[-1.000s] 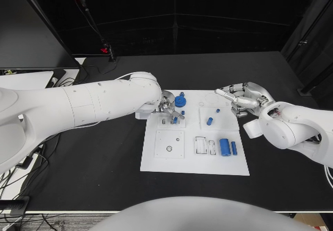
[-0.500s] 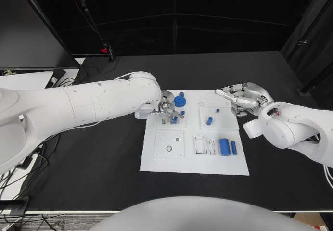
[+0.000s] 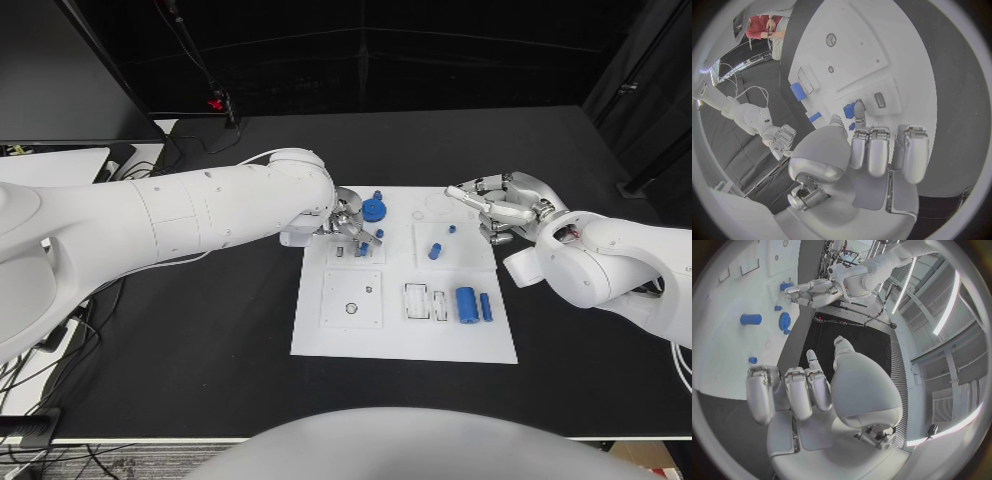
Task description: Assemble the parts on the task board
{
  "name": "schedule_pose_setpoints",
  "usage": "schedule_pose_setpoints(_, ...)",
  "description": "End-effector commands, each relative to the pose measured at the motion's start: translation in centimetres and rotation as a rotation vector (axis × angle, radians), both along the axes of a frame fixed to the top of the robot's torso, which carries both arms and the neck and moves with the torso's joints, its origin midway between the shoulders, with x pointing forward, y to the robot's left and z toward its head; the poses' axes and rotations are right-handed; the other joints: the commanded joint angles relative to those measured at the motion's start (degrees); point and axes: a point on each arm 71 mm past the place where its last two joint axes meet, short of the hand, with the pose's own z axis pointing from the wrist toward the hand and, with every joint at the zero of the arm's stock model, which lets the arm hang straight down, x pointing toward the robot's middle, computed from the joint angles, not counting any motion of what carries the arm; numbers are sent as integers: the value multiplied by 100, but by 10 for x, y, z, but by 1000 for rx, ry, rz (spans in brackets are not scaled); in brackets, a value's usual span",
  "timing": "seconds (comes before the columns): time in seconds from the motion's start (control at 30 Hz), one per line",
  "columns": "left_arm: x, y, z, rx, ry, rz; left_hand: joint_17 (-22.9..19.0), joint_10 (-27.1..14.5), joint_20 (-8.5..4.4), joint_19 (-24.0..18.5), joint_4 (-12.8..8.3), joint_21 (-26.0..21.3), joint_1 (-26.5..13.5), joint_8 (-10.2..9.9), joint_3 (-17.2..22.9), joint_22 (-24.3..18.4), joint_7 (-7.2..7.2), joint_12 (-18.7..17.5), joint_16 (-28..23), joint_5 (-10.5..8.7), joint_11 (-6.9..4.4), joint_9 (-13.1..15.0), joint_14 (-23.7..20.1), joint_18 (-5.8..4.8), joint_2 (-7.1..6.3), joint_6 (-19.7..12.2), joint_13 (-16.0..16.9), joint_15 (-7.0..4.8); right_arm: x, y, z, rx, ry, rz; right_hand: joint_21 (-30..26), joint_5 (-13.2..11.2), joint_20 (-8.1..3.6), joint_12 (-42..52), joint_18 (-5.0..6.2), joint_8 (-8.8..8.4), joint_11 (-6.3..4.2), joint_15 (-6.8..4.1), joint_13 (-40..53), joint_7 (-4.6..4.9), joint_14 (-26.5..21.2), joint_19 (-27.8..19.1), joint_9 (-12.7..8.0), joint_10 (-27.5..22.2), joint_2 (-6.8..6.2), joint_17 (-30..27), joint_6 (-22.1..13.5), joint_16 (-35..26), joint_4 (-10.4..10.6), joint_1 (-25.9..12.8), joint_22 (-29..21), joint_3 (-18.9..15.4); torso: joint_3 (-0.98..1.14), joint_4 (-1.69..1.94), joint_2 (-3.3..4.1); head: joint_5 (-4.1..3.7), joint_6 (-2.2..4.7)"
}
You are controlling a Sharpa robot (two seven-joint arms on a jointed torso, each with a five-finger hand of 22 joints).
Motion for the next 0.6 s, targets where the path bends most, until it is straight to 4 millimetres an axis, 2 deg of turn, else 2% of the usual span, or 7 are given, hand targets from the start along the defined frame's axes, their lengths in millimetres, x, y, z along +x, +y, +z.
schedule_pose_setpoints(0.03, -1, -2, 1, -4, 4, -17, 1509, 637, -44, 598, 1, 18, 331, -99, 97, 1509, -12, -14, 5, 232, -86, 30, 609, -37, 135, 52, 1485, -46, 0, 1, 0, 1, 1, -2, -28, 35, 37, 15, 84, 24, 34, 26, 1508, 52, 606, 222, 9, 597, 68, 1510, -53, 14, -8, -3, 1341, -33, 2, 3, 4, -1, -4)
schedule_pose_setpoints(0.1, -1, -3, 1, -5, 4, -20, 1509, 637, -48, 598, -1, 18, 479, -168, 134, 1509, -19, -14, 5, 406, -92, 58, 609, -37, 111, 71, 1485, -54, 0, 1, 0, 1, 2, -1, -28, 50, 37, 15, 84, 34, 34, 26, 1508, 52, 606, 223, 9, 597, 72, 1510, -57, 14, -9, 0, 1341, -40, -1, -2, 1, 1, -11)
schedule_pose_setpoints(0.2, -1, -3, 0, -3, 7, -22, 1509, 637, -52, 598, -3, 18, 595, -227, 154, 1509, -23, -14, 5, 497, -97, 87, 609, -37, 92, 86, 1485, -58, 0, 1, 0, 1, 3, 0, -28, 50, 37, 15, 84, 34, 34, 26, 1508, 52, 606, 223, 9, 597, 72, 1510, -57, 14, -9, 0, 1341, -40, -3, -3, 3, -3, -16)
schedule_pose_setpoints(0.6, -1, -3, 0, 0, 12, -24, 1509, 637, -54, 598, -5, 18, 655, -260, 156, 1509, -24, -14, 5, 523, -98, 105, 609, -37, 72, 93, 1485, -61, 0, 1, -1, 0, 7, 0, -38, 62, 38, 15, 88, 44, 34, 26, 1508, 52, 606, 213, 9, 597, 78, 1510, -62, 14, -5, -4, 1336, -49, 3, 1, 0, -21, -22)
